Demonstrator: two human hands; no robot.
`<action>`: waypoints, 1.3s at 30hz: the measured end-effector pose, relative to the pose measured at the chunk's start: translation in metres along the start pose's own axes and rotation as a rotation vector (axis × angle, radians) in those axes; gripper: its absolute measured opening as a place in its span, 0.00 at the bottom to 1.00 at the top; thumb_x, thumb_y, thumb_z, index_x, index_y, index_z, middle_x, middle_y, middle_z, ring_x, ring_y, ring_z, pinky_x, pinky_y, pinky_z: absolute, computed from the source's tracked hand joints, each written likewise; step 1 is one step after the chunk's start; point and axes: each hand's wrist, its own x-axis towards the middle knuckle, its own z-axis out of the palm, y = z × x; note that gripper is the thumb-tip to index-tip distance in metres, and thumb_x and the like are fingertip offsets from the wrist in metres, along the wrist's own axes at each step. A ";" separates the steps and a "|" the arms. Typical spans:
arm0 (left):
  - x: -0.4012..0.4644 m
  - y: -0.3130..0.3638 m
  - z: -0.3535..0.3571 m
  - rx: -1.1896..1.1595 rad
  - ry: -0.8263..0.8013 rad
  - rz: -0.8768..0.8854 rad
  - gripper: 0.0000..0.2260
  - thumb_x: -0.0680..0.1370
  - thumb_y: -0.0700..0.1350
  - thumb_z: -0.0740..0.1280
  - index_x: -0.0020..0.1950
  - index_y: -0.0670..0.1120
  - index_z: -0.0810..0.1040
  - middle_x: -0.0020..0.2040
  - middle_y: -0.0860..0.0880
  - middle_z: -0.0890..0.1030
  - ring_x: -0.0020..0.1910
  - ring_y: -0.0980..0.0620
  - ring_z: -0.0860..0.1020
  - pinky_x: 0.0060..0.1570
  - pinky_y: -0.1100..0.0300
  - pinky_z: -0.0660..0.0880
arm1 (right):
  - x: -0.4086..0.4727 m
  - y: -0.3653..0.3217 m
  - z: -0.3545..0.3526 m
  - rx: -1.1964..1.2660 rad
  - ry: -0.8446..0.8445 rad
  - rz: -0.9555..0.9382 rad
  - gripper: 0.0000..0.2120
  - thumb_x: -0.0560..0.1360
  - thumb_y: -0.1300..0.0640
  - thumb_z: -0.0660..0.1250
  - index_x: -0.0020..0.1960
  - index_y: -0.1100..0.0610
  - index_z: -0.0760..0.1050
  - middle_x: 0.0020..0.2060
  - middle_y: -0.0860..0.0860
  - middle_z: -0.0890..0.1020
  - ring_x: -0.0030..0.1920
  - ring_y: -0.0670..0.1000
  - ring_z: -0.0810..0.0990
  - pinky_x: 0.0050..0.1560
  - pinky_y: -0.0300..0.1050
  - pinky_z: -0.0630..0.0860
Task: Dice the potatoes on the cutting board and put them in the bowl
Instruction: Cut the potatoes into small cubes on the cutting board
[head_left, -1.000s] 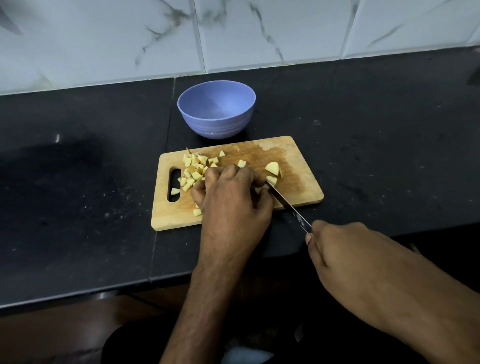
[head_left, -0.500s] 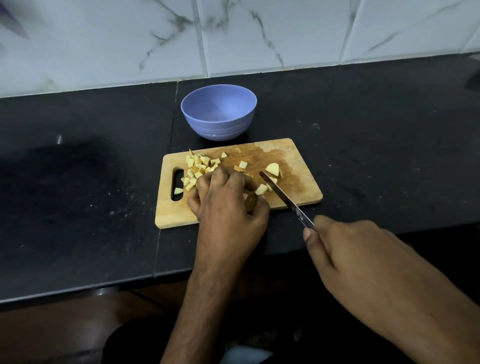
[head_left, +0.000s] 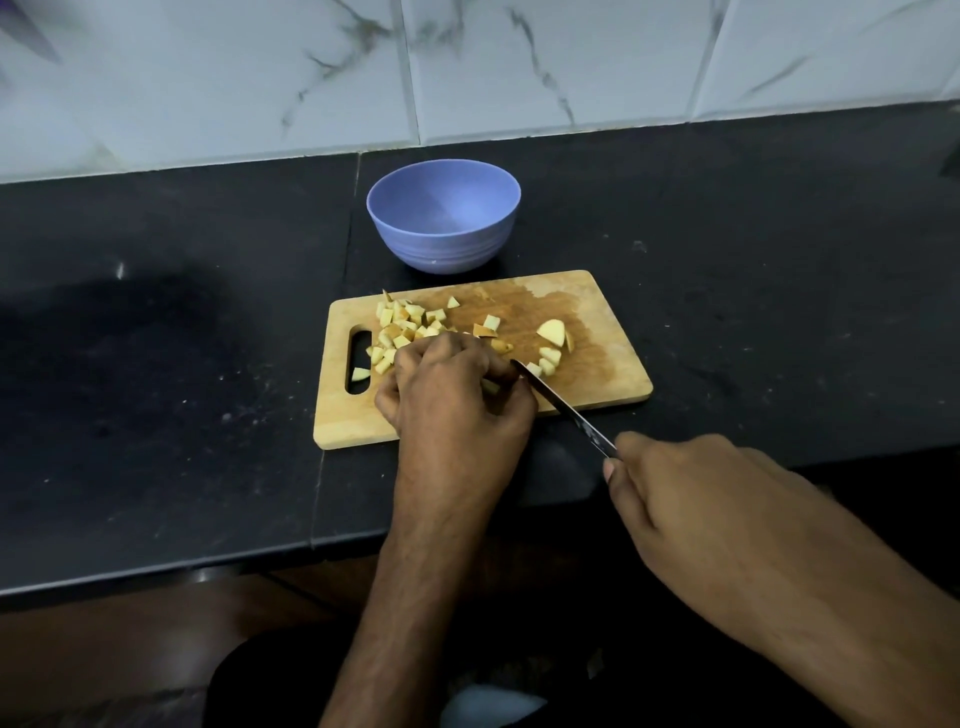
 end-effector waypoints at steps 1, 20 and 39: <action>0.000 0.000 0.000 -0.004 -0.001 -0.001 0.02 0.75 0.50 0.73 0.45 0.56 0.81 0.56 0.61 0.77 0.68 0.57 0.65 0.65 0.55 0.53 | 0.001 0.000 0.001 0.018 -0.023 0.003 0.12 0.83 0.43 0.46 0.45 0.45 0.62 0.34 0.45 0.73 0.32 0.43 0.73 0.30 0.36 0.67; -0.002 0.002 0.005 0.114 -0.009 0.088 0.10 0.76 0.55 0.67 0.56 0.58 0.81 0.63 0.56 0.70 0.70 0.53 0.60 0.67 0.48 0.54 | -0.012 0.011 -0.011 -0.041 -0.001 0.101 0.17 0.81 0.41 0.46 0.39 0.47 0.62 0.32 0.47 0.74 0.29 0.43 0.72 0.29 0.36 0.63; 0.001 0.003 0.002 0.050 -0.041 0.062 0.10 0.78 0.50 0.71 0.56 0.63 0.79 0.64 0.59 0.69 0.67 0.56 0.62 0.66 0.51 0.54 | 0.017 0.018 -0.001 0.030 -0.048 0.069 0.17 0.83 0.42 0.49 0.37 0.47 0.61 0.34 0.46 0.74 0.33 0.43 0.74 0.32 0.40 0.69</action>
